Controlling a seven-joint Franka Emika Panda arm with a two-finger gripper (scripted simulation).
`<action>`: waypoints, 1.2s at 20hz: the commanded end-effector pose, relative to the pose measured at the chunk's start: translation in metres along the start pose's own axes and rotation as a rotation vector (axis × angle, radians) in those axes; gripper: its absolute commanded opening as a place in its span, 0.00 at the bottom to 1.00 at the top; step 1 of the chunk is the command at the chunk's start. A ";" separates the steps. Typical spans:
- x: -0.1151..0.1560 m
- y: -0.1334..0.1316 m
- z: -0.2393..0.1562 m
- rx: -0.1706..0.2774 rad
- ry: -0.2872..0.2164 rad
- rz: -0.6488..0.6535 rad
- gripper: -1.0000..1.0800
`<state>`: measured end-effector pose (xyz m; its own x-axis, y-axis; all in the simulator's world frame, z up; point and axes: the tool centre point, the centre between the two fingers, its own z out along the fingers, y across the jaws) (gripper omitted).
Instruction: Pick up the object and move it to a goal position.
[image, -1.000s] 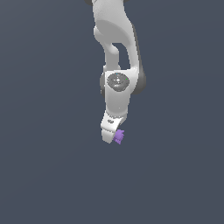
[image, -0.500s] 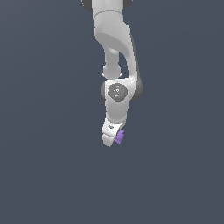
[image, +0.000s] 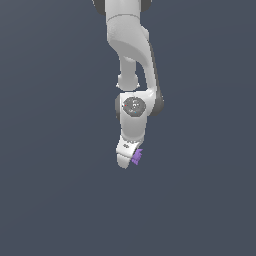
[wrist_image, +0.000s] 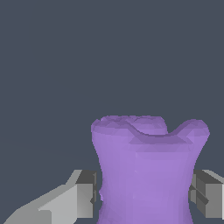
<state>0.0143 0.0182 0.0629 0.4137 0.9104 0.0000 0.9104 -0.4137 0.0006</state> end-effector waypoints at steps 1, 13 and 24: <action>0.000 0.000 0.001 0.001 0.000 -0.001 0.00; -0.013 0.008 -0.028 0.000 0.000 -0.001 0.00; -0.060 0.039 -0.127 0.001 0.002 -0.002 0.00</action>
<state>0.0234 -0.0436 0.1738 0.4124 0.9110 0.0010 0.9110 -0.4124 -0.0003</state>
